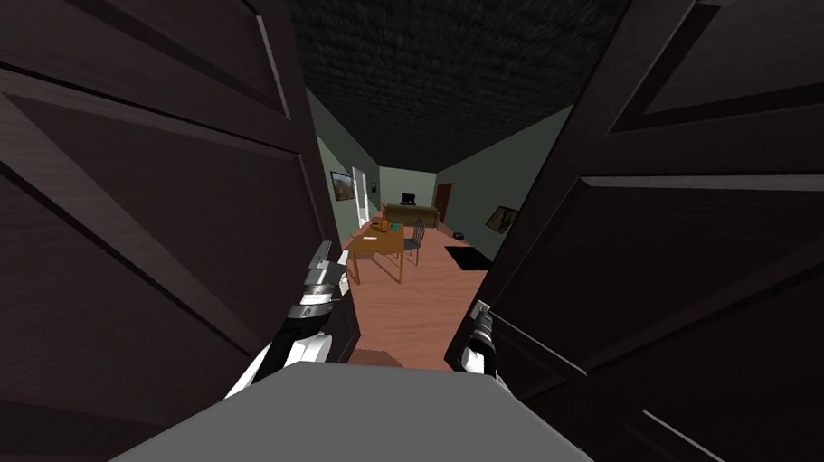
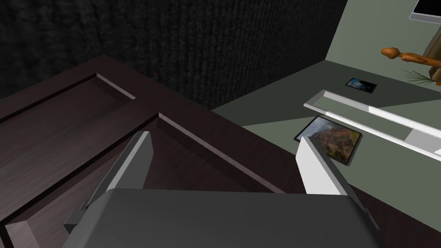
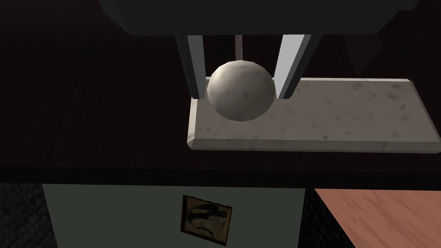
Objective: Push the door open
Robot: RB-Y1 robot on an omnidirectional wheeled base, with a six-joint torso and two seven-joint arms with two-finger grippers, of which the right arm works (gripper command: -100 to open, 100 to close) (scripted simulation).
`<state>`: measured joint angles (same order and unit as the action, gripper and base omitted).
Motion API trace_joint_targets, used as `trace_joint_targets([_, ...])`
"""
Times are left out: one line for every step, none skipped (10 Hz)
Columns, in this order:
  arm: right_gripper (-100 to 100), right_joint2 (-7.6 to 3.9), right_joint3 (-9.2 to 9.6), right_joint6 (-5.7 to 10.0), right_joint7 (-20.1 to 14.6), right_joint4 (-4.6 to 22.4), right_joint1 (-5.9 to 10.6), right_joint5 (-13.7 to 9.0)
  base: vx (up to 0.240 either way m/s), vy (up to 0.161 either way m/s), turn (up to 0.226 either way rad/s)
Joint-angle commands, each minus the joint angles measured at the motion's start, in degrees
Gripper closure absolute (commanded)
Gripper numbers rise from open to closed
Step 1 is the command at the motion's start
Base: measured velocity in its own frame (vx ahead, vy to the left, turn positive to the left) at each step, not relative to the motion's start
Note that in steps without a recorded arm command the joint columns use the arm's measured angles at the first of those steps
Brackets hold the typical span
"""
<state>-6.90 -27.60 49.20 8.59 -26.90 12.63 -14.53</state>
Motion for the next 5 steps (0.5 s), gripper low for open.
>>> trace_joint_targets([100,-0.86,-0.33,1.58,-0.2,2.9,1.06,-0.2,0.050,-0.025,-0.007])
trace_joint_targets([100,-0.86,-0.33,1.58,-0.2,3.2,1.06,-0.2,-0.002,-0.014,0.010])
trace_joint_targets([100,-0.86,-0.33,1.58,-0.2,3.2,1.06,-0.2,-0.020,0.002,0.014])
trace_joint_targets([100,-1.27,-1.86,1.70,0.5,3.2,1.20,-1.2,0.106,-0.008,-0.031])
trace_joint_targets([100,-1.37,-2.25,1.73,0.7,3.2,1.24,-1.5,0.173,0.009,-0.044])
